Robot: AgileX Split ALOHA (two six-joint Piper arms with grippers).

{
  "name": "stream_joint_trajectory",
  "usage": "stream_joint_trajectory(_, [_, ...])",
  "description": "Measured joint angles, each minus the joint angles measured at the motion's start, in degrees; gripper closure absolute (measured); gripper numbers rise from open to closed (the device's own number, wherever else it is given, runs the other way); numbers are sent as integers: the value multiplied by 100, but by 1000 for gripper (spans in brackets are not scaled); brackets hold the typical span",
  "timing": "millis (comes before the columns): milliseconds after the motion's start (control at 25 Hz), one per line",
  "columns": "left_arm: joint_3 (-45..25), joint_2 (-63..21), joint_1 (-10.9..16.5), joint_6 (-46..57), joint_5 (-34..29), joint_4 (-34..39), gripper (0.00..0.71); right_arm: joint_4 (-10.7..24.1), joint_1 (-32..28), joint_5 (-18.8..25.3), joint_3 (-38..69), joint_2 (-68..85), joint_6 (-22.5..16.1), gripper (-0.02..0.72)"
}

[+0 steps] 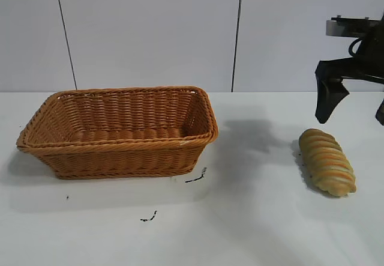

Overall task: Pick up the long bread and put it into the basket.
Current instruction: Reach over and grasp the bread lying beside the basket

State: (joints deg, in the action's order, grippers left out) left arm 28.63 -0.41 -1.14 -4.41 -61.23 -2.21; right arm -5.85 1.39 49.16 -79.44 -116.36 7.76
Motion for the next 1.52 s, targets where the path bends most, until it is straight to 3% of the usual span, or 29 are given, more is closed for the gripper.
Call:
stream_joint_trajectory(280, [0,0,0,0,0,0,18,51,358,-256,-4,-377,-67,14])
stream_joint_trajectory(600, [0,0,0,0,0,0,18,224,353,-181,-28,-627,-451,14])
stream_joint_trajectory(920, [0,0,0,0,0,0,18,219,353,-168,-28,-642,-542,20])
stream_joint_trajectory(1040, [0,0,0,0,0,0,18,225,353,-90,-28,-642,-544,176])
stream_joint_trajectory(1160, [0,0,0,0,0,0,18,230,353,-64,-28,-637,-556,500])
stream_joint_trajectory(1200, [0,0,0,0,0,0,18,230,353,-64,-28,-637,-556,557])
stream_joint_trajectory(1240, [0,0,0,0,0,0,18,230,353,-64,-28,-637,-556,590])
stream_joint_trajectory(1520, [0,0,0,0,0,0,18,455,353,88,-28,-222,-539,594])
